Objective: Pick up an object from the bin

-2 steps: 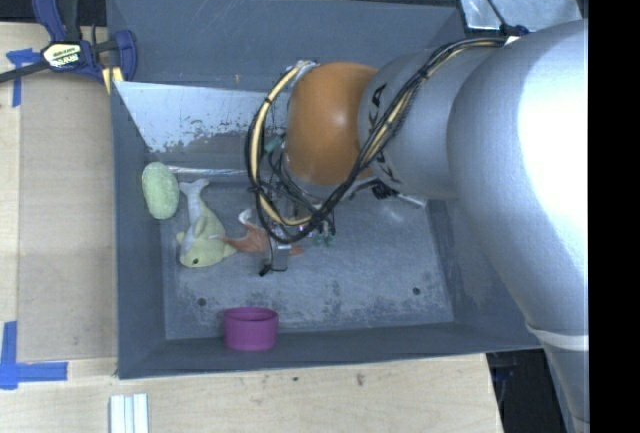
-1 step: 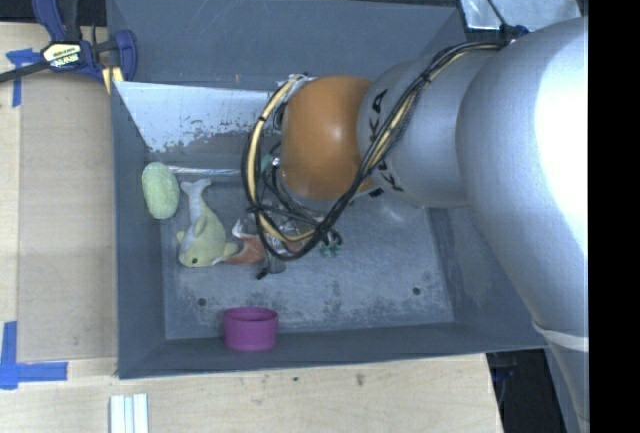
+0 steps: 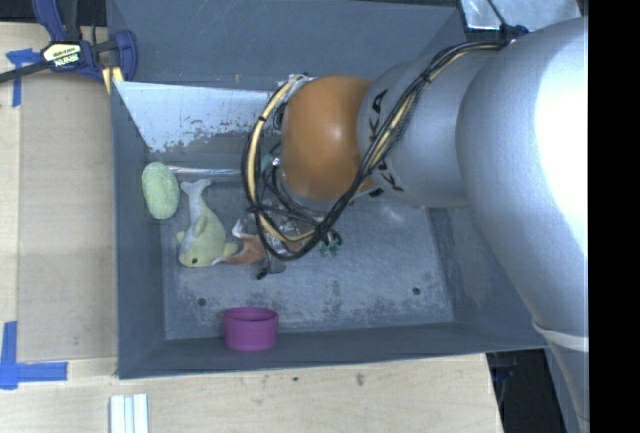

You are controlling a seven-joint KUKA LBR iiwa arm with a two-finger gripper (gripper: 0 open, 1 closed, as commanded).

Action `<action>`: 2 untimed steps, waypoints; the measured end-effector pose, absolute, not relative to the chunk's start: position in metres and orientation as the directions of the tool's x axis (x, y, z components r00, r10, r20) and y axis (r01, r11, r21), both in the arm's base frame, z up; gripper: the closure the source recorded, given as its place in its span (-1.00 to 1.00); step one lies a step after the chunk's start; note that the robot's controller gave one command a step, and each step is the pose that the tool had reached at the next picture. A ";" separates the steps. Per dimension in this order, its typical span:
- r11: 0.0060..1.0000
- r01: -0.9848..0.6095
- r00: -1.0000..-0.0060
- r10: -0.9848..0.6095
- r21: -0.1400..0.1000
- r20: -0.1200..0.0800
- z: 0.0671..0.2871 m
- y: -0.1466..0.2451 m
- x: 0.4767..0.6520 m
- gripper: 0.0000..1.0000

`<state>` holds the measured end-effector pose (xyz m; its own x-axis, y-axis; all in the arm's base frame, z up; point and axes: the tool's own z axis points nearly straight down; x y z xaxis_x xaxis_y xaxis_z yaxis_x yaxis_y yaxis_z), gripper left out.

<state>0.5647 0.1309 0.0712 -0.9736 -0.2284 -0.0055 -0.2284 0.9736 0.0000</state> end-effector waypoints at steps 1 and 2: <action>0.974 -0.228 -0.974 -0.228 0.000 -0.003 0.074 0.131 0.564 1.00; 0.974 -0.228 -0.974 -0.228 0.000 -0.001 0.083 0.131 0.564 1.00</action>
Offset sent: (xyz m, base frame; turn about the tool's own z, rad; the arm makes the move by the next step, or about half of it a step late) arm -0.0003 0.0000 0.0333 0.0000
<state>0.5636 0.1305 0.0833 -0.9736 -0.2282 -0.0011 -0.2282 0.9736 -0.0002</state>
